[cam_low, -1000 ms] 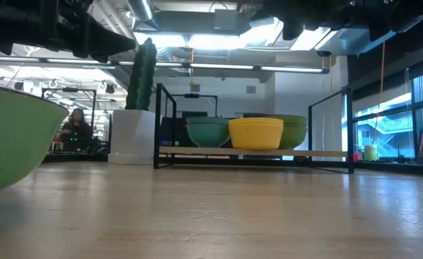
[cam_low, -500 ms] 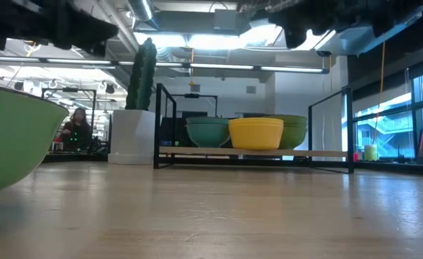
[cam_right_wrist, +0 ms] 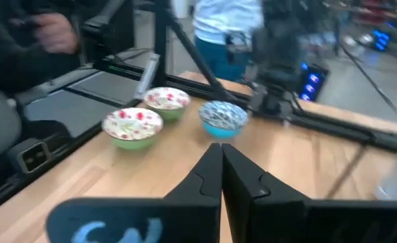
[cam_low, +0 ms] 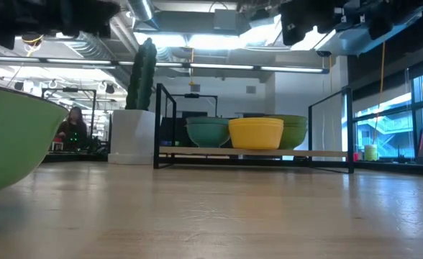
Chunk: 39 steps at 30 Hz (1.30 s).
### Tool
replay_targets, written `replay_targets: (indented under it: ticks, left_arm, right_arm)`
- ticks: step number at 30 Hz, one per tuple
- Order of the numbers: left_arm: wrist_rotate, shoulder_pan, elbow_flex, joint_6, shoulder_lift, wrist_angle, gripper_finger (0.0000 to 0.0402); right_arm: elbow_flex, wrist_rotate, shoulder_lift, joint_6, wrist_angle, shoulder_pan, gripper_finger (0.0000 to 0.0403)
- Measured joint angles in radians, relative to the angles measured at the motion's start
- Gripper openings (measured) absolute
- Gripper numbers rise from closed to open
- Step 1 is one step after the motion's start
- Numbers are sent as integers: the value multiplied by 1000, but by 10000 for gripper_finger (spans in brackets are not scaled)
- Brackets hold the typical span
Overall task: Pick & Place Mini bowls
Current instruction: Stack the yellow bowl on top of the yellow bowl on the shelf
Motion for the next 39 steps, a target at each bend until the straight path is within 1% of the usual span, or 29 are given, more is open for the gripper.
replay_targets:
  ticks: [4,7,9,13,15,18,21,23,27,29,32,35,39]
  left_arm:
    - [-10,28,-21,-38,4,-110,3]
    - [-27,44,-21,-39,4,-129,4]
    - [-27,48,-21,-40,9,-95,2]
    - [-22,48,-20,-45,8,32,3]
    - [-25,48,-20,-55,8,51,3]
    - [-55,48,-20,-113,8,61,2]
    - [-74,48,-20,-138,8,80,3]
    - [-75,48,-20,-122,8,108,5]
    - [-76,48,-20,-56,8,168,3]
    - [-77,48,-20,-56,7,190,2]
    - [-73,48,-20,-115,7,124,3]
    - [-78,48,-20,-131,10,45,7]
    - [-78,48,-20,-133,17,23,6]
  right_arm:
    - [0,-6,0,-39,-3,0,6]
    - [-5,-4,16,-64,7,0,16]
    - [-11,-3,37,-66,13,0,22]
    - [-11,-3,92,-79,55,0,25]
    - [-11,4,126,-81,104,0,25]
    - [-11,5,168,-21,190,0,25]
    - [-9,-20,176,24,278,0,25]
    - [0,-38,169,26,289,0,25]
    - [26,-40,160,51,301,0,25]
    - [27,-40,162,70,295,0,25]
    - [22,-40,164,79,270,1,25]
    - [22,-39,171,77,238,2,25]
    - [21,-39,190,85,218,4,25]
